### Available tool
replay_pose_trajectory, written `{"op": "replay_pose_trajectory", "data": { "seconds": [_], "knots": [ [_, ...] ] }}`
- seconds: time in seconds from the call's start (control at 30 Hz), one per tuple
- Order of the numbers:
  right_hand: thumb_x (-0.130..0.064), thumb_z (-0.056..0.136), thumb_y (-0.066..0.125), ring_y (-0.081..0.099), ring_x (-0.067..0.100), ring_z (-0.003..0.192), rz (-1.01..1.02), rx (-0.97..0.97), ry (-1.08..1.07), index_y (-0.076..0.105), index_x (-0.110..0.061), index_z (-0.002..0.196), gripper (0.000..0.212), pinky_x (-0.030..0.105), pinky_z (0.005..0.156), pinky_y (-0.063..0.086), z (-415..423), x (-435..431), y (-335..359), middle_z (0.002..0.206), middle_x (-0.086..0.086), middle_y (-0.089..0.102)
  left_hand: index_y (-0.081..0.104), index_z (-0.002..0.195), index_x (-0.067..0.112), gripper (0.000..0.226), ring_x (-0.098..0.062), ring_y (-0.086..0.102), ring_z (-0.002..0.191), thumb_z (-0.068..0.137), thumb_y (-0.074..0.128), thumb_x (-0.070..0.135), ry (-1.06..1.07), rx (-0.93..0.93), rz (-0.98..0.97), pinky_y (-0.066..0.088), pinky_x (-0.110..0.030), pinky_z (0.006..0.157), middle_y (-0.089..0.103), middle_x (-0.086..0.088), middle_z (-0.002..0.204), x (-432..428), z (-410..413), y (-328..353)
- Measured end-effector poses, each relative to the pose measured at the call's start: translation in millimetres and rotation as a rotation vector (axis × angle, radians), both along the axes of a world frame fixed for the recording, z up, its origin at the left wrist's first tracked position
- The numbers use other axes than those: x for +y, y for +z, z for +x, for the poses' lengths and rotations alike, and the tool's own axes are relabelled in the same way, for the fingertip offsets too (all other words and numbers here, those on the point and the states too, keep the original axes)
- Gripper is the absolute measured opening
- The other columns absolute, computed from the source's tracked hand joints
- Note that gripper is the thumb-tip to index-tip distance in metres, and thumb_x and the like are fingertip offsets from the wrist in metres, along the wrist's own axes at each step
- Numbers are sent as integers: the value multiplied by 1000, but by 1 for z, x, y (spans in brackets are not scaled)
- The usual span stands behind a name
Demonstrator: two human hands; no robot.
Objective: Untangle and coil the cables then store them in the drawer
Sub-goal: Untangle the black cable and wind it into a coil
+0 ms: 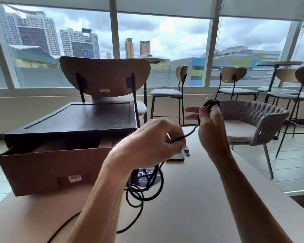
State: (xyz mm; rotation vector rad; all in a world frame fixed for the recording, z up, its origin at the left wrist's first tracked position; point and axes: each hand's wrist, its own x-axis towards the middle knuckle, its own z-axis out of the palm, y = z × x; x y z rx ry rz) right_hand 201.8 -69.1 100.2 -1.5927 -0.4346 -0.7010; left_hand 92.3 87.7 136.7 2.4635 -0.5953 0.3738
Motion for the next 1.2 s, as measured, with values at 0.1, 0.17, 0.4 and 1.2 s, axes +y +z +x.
{"op": "replay_pose_trajectory", "data": {
  "seconds": [0.1, 0.17, 0.4, 1.2],
  "knots": [
    [-15, 108, 32, 52, 10, 52, -141, -6, 67, 46, -13, 110, 14, 26, 54, 44, -2, -4, -4, 72, -6, 69, 73, 82, 23, 13, -16, 70, 73, 93, 68, 28, 33, -56, -207, 59, -43, 76, 71, 4, 73, -1, -1, 5],
    [-16, 109, 33, 45, 7, 52, -183, 54, 145, 51, -10, 117, 21, 22, 54, 39, -4, -7, -1, 60, -5, 61, 73, 80, 25, 12, -8, 68, 69, 91, 72, 28, 75, -129, -281, 57, -28, 71, 71, 10, 70, 3, 2, 6],
    [-15, 106, 35, 41, 11, 53, -163, 347, 582, 62, 5, 115, 34, 20, 49, 27, -21, -20, 16, 61, 0, 44, 71, 87, 27, 7, -10, 49, 97, 92, 71, 23, 396, -290, -14, 32, -31, 82, 61, 13, 94, 18, 18, -14],
    [-37, 98, 43, 24, 14, 54, -640, 308, 1011, 60, 3, 104, 43, 34, 53, 20, -32, -23, 15, 61, -2, 30, 74, 94, 26, 14, -9, 68, 83, 99, 61, 25, 416, -355, -313, 56, -36, 80, 72, 12, 86, 41, 40, -28]
  ]
}}
